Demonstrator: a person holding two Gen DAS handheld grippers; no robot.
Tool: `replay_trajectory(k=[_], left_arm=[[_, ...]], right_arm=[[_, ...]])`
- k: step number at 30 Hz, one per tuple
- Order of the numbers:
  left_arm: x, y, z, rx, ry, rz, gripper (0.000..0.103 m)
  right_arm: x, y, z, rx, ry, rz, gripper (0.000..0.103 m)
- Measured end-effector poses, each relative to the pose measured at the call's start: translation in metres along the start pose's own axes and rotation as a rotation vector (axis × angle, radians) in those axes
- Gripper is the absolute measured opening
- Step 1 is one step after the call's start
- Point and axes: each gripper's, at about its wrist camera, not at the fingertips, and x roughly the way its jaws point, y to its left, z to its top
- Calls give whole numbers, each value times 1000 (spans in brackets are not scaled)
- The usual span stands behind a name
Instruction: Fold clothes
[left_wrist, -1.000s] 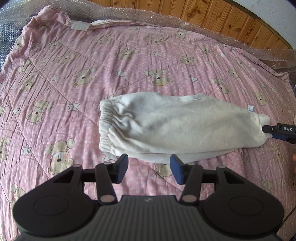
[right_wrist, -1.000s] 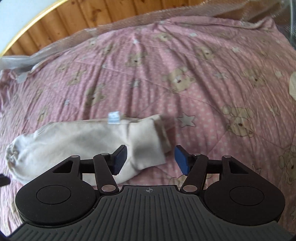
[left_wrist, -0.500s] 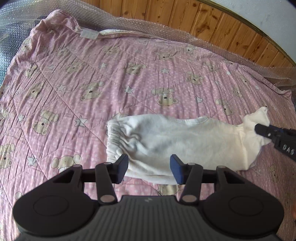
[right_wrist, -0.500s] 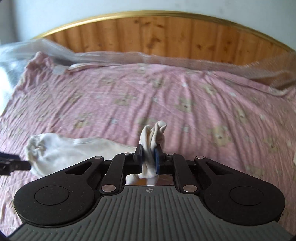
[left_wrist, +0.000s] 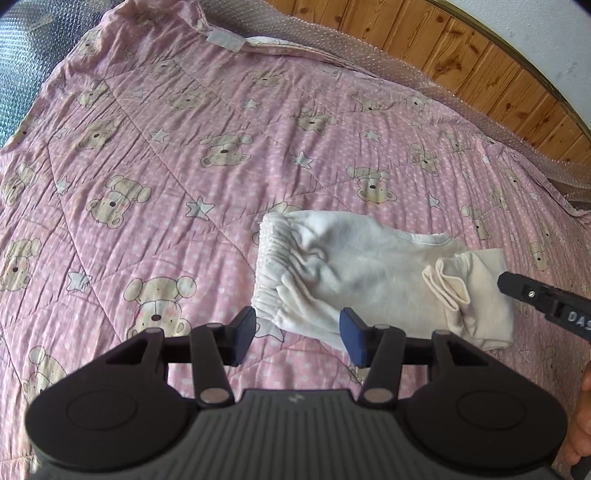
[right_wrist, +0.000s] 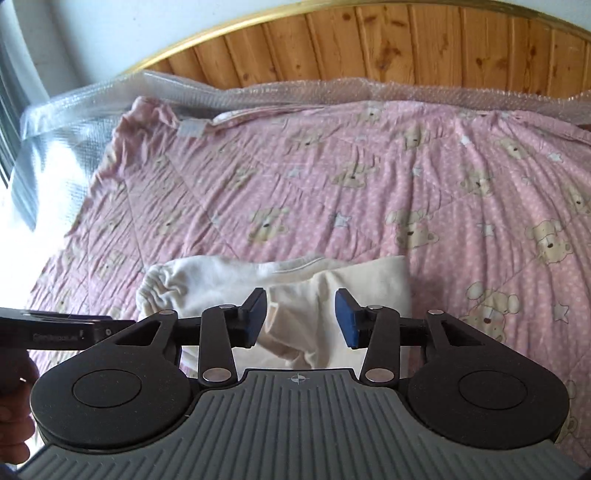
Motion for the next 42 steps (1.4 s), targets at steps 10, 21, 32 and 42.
replay_trajectory(k=[10,21,32,42], left_arm=[[4,-8,3,21,1,18,53],[22,10,7,-61,31,46,61],[49,18,11,-89,59,82,76],[57,-2,17,-33,45,107,72]], right_arm=[[41,17,-10,-112,44,-21,8],[43,30,-11,-172,52,-14,20],[26,15,-20,-116,46,-33,44],[58,23,-44,-284,143,-49,77]])
